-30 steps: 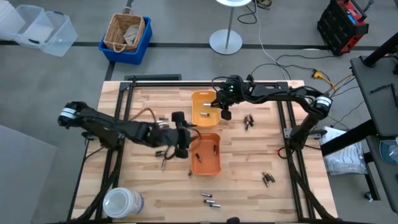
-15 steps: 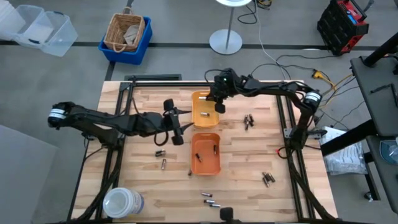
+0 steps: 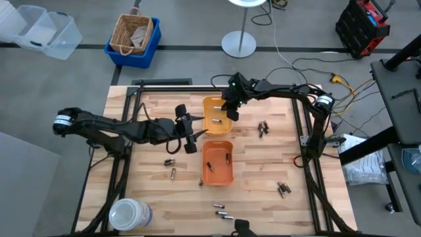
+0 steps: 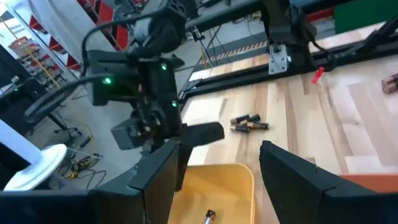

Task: Sort batteries
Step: Put the silver battery into the yellow bin

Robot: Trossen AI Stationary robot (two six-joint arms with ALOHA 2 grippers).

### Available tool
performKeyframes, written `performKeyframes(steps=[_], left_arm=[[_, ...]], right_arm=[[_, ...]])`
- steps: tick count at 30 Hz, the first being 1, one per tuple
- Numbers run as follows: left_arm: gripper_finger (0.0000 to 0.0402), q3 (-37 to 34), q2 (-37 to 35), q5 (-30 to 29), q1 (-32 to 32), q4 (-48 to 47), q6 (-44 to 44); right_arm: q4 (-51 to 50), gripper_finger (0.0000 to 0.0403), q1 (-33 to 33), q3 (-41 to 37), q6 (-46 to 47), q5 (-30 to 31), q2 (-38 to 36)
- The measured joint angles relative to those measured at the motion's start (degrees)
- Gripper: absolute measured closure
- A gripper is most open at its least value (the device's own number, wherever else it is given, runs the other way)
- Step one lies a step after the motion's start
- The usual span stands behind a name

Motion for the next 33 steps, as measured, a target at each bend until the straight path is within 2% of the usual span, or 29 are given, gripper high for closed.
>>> performKeyframes(steps=[10,16,23,29,33], left_arm=[[0.0196,0.0,1.0,0.0,0.0,0.0,-0.9],[0.0196,0.0,1.0,-0.1,0.0,0.0,-2.3],[0.0196,0.0,0.4,-2.6,-0.6,-5.8,-9.8],[0.0196,0.2,-1.1,-2.5,-2.9,-11.6,-14.1],[0.0196,5.0,-1.5,-2.4,-4.6,-21.5,-17.8]], right_arm=[[0.8,0.0295,0.0,0.0,1.7,0.0,-0.1],[0.7,0.0278,0.3,0.0,2.6,0.0,-1.2],[-2.4,0.0291,1.5,-0.5,1.8,-0.3,-7.7],[-3.7,0.0307,3.5,-5.1,0.6,-0.5,-16.0],[-2.6,0.0315,4.9,-10.1,0.7,-0.5,-22.6]])
